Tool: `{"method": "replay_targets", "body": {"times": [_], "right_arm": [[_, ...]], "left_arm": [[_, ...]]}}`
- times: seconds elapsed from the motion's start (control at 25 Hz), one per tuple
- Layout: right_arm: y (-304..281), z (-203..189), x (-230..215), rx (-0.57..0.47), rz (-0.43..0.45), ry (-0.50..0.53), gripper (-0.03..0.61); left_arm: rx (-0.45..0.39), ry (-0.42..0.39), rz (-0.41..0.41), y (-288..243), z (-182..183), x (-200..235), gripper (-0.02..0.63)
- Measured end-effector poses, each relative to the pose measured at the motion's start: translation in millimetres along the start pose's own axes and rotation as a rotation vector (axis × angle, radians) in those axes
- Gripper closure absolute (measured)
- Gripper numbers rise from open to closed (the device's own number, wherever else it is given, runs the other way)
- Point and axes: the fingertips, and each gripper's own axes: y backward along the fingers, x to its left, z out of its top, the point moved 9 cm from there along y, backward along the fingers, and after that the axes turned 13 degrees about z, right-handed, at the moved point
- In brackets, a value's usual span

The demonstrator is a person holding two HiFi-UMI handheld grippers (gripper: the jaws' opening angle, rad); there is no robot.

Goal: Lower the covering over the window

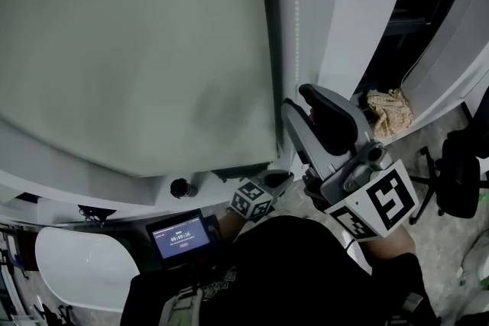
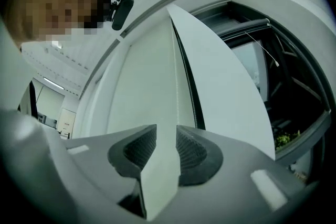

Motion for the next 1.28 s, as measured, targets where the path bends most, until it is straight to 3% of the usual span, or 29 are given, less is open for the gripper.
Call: {"method": "replay_targets", "body": {"times": [0.12, 0.16, 0.2, 0.32, 0.56, 0.8, 0.96, 1.04, 1.12, 1.28], "right_arm": [[-13, 19, -3, 0.008, -0.004, 0.039, 0.467], [-15, 24, -4, 0.006, -0.004, 0.037, 0.479], [-16, 27, -6, 0.009, -0.005, 0.034, 0.554], [-18, 27, -10, 0.050, 0.018, 0.049, 0.561], [-11, 33, -19, 0.093, 0.050, 0.136, 0.566], [26, 33, -42, 0.152, 0.009, 0.163, 0.566], [35, 34, -47, 0.165, 0.004, 0.120, 0.566], [38, 28, -42, 0.152, 0.014, 0.107, 0.566], [43, 9, -37, 0.190, 0.020, 0.133, 0.567], [54, -38, -36, 0.295, 0.016, 0.134, 0.566]], "left_arm": [[0.030, -0.020, -0.004, 0, -24, -1, 0.604], [0.049, -0.020, -0.009, 1, -32, -2, 0.604], [0.072, -0.016, -0.016, 1, -39, -4, 0.604], [0.107, -0.003, -0.019, 1, -49, -9, 0.603], [0.039, -0.066, -0.038, 1, -46, 0, 0.604], [0.000, 0.057, -0.034, 21, -55, 10, 0.604], [-0.048, 0.227, 0.059, 46, -51, 44, 0.603], [-0.095, 0.286, 0.055, 53, -43, 52, 0.598], [-0.105, 0.275, 0.018, 58, -38, 49, 0.597], [0.008, 0.206, -0.041, 55, -51, 36, 0.586]]}}
